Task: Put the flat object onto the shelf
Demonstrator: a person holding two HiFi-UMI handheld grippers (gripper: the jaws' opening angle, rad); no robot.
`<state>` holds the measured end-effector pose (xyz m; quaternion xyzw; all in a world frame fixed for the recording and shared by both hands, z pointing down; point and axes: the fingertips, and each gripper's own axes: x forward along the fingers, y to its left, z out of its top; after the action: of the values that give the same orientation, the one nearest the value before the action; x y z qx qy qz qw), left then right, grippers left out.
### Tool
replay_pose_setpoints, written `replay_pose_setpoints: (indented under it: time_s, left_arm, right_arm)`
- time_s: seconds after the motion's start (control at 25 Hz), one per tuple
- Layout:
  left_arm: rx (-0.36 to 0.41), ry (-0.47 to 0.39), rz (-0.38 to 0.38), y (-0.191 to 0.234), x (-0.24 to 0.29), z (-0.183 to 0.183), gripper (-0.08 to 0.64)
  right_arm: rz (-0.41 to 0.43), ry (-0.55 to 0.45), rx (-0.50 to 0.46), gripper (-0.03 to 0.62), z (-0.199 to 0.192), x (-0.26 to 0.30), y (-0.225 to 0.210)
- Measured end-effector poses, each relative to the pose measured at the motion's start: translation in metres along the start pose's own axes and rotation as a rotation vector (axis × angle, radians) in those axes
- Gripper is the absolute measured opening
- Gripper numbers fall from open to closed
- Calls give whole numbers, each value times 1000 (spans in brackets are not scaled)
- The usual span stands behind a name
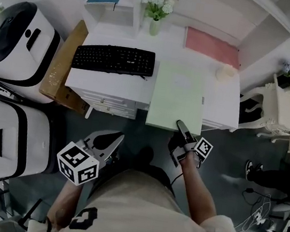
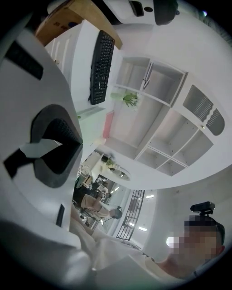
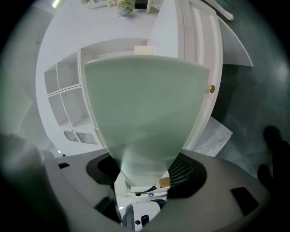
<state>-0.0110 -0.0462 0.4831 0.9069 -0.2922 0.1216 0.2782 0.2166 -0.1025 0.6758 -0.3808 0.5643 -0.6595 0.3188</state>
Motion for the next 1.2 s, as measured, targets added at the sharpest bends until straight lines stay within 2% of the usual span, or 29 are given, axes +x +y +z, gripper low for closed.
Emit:
replay_pose_setpoints:
  time_s: [0.44, 0.84, 1.2]
  left_arm:
    - [11, -29, -27, 6, -35, -13, 14]
    - [50, -35, -55, -1, -57, -14, 14]
    - [74, -38, -14, 16, -78, -24, 14]
  right_arm:
    - [62, -39, -4, 296, -28, -6, 21]
    - [91, -72, -25, 295, -44, -25, 39]
    - [108, -63, -49, 295, -61, -33, 43]
